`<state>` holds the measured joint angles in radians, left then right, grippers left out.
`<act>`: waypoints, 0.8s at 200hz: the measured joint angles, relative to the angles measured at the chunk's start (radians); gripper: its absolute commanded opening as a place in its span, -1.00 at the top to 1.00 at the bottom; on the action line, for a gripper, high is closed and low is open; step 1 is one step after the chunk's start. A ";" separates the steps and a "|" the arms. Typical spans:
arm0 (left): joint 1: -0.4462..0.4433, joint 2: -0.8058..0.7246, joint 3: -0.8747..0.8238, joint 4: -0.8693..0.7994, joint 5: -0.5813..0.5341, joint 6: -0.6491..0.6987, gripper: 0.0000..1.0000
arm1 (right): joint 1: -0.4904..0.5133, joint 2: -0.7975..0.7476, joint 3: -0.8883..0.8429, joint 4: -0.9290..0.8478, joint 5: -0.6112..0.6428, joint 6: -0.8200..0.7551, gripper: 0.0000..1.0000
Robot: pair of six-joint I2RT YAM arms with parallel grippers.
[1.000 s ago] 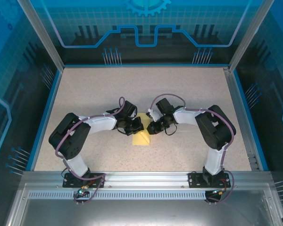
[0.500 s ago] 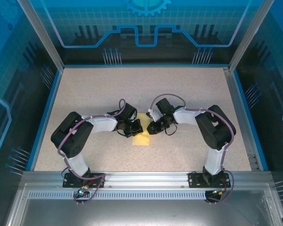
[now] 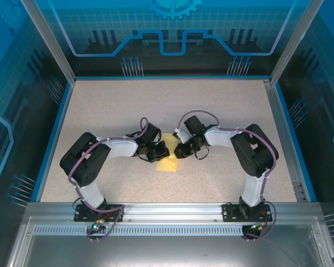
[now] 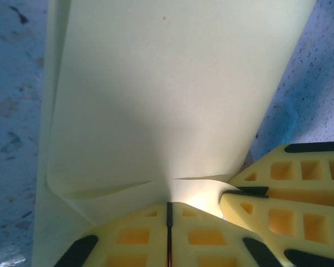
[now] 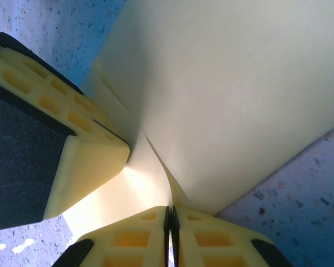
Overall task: Fold a paper plane with a square sheet of paper (pick it up from the middle)
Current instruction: Fold the triangle a second time at the center of the table.
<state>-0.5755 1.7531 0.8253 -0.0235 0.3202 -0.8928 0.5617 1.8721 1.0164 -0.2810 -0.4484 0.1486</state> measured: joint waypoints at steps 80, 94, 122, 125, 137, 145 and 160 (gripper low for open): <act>-0.011 -0.120 -0.043 0.034 -0.001 0.001 0.42 | 0.000 -0.002 0.000 0.000 0.000 0.000 0.83; -0.011 -0.120 -0.047 0.033 -0.002 0.001 0.42 | 0.000 -0.002 0.000 0.000 0.000 0.000 0.83; -0.011 -0.116 -0.049 0.036 -0.002 0.001 0.42 | 0.000 -0.002 0.000 0.000 0.001 0.000 0.83; -0.011 -0.114 -0.049 0.037 -0.002 0.001 0.42 | 0.000 -0.002 0.000 0.000 0.002 0.000 0.83; -0.011 -0.105 -0.049 0.043 -0.002 0.001 0.43 | 0.000 -0.002 0.001 0.000 0.003 0.000 0.83; -0.011 -0.093 -0.049 0.051 -0.002 0.001 0.44 | 0.000 -0.002 0.002 -0.003 0.003 0.000 0.82; -0.011 -0.066 -0.049 0.057 -0.002 0.001 0.45 | 0.000 -0.002 0.003 -0.004 0.005 -0.001 0.80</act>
<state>-0.5865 1.6871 0.7765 0.0334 0.3183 -0.8921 0.5621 1.8706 1.0195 -0.2848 -0.4431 0.1478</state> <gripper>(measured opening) 0.280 0.095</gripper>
